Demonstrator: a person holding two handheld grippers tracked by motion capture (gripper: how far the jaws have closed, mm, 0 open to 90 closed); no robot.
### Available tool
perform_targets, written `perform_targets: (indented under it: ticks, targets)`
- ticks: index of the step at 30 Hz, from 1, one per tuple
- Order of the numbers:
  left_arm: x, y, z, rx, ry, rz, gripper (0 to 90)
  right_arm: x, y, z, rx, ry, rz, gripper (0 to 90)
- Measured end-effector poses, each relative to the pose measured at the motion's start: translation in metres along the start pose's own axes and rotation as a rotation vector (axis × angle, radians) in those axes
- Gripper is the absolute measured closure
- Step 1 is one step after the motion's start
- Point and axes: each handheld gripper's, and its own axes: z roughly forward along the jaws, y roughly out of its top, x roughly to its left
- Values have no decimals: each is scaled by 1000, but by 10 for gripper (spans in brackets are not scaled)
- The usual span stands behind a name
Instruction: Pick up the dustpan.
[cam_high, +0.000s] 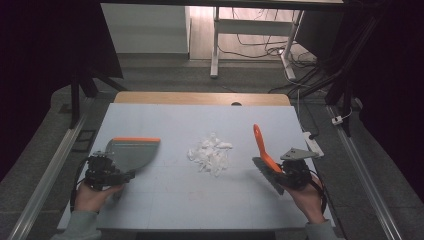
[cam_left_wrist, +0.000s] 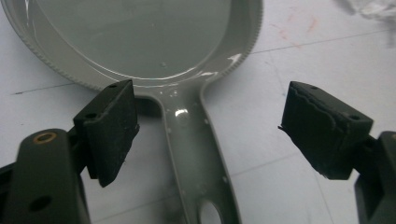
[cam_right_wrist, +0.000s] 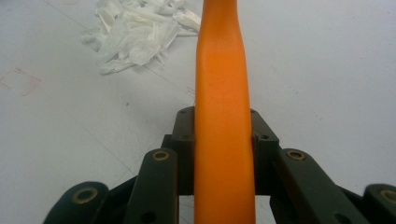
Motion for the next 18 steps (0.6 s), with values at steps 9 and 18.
perform_targets:
  ticks: [9,18]
  targets:
    - [9,-2,8,35,27,-35,180,-2,-1,0,-1,-2,3,703]
    - [10,-5,19,64,31,-43,189,-1,-1,1,4,-4,5,702]
